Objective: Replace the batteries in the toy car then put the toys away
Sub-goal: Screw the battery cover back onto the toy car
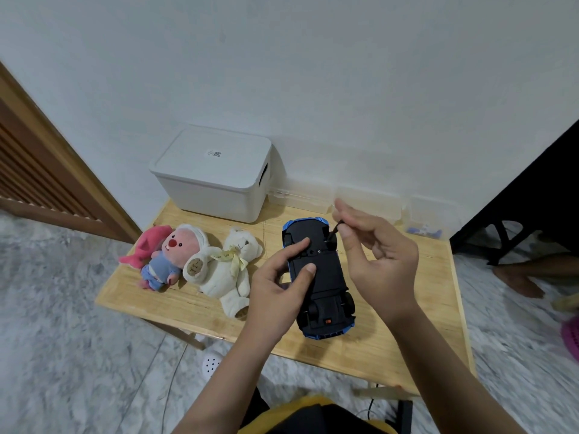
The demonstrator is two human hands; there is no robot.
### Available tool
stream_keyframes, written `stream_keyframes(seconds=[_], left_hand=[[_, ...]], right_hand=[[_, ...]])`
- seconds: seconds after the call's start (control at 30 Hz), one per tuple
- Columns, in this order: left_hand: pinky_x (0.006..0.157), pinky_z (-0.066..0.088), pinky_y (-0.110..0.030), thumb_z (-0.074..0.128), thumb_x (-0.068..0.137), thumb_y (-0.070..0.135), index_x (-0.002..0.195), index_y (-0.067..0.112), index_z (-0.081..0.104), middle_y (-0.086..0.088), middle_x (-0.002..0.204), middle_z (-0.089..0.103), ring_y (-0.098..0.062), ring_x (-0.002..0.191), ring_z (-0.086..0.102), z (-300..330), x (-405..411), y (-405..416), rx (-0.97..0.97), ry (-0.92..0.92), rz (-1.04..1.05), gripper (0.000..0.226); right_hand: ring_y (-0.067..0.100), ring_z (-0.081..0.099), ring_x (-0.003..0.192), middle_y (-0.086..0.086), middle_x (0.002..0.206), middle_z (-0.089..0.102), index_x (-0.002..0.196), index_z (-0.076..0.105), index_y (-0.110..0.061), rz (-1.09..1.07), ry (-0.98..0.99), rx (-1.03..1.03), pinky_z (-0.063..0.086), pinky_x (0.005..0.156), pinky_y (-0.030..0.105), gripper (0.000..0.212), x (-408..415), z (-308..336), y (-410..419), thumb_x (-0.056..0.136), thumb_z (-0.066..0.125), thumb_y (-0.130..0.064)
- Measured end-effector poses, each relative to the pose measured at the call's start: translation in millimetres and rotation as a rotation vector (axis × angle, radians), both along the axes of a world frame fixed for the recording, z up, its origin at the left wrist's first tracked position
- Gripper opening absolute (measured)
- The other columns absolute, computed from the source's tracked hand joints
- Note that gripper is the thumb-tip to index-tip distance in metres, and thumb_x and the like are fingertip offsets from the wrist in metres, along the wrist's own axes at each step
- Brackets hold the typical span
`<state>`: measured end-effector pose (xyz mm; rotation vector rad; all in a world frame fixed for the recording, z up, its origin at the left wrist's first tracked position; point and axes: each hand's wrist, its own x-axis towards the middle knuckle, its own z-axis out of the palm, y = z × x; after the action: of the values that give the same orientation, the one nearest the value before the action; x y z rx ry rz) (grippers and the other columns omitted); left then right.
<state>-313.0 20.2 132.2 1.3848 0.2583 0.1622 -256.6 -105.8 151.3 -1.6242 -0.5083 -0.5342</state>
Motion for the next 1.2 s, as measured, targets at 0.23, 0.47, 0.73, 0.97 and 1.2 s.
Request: stream_keyframes(seconds=[0.23,0.47,0.73,0.97,1.2], left_hand=[[0.064,0.055,-0.021,0.063,0.086,0.001,0.109,0.029,0.067,-0.006,0.103,0.07,-0.012,0.084,0.07,-2.8,-1.6,-0.7,0.027,0.0,-0.002,0.037],[0.063,0.055,-0.02,0.062,0.087,0.0,0.11,0.028,0.067,-0.006,0.103,0.071,-0.012,0.083,0.07,-2.7,-1.5,-0.7,0.013,0.0,0.003,0.036],[0.065,0.054,-0.018,0.062,0.087,0.0,0.109,0.029,0.067,-0.005,0.105,0.07,-0.013,0.09,0.069,-3.0,-2.0,0.2,0.013,-0.01,0.006,0.037],[0.065,0.055,-0.019,0.063,0.086,0.0,0.109,0.028,0.067,-0.001,0.103,0.07,-0.011,0.088,0.069,-5.9,0.0,-1.1,0.018,0.002,0.016,0.037],[0.062,0.053,-0.014,0.063,0.086,-0.001,0.11,0.024,0.067,0.003,0.102,0.07,-0.002,0.082,0.068,-6.0,1.9,-4.2,0.039,0.012,-0.003,0.035]], right_hand=[[0.019,0.067,0.079,0.0,0.082,0.069,0.091,0.072,-0.017,0.031,0.062,0.054,0.053,0.07,0.024,0.026,-0.6,3.8,-0.9,0.075,0.073,0.004],[0.021,0.069,0.097,0.008,0.102,0.072,0.103,0.069,-0.007,0.048,0.094,0.032,0.055,0.084,0.035,0.025,-3.5,-0.5,-2.1,0.083,0.064,0.008],[0.021,0.064,0.084,0.011,0.088,0.063,0.101,0.07,-0.011,0.013,0.034,0.01,0.053,0.074,0.028,0.027,-1.4,-2.4,-2.0,0.079,0.07,0.005],[0.019,0.07,0.09,0.003,0.094,0.073,0.105,0.07,-0.019,0.035,0.106,0.068,0.054,0.083,0.03,0.033,-2.6,-6.6,-1.9,0.081,0.068,0.003],[0.017,0.064,0.086,0.007,0.091,0.065,0.104,0.068,-0.006,-0.022,-0.021,-0.019,0.053,0.076,0.03,0.023,3.0,-9.7,-0.4,0.082,0.069,-0.003]])
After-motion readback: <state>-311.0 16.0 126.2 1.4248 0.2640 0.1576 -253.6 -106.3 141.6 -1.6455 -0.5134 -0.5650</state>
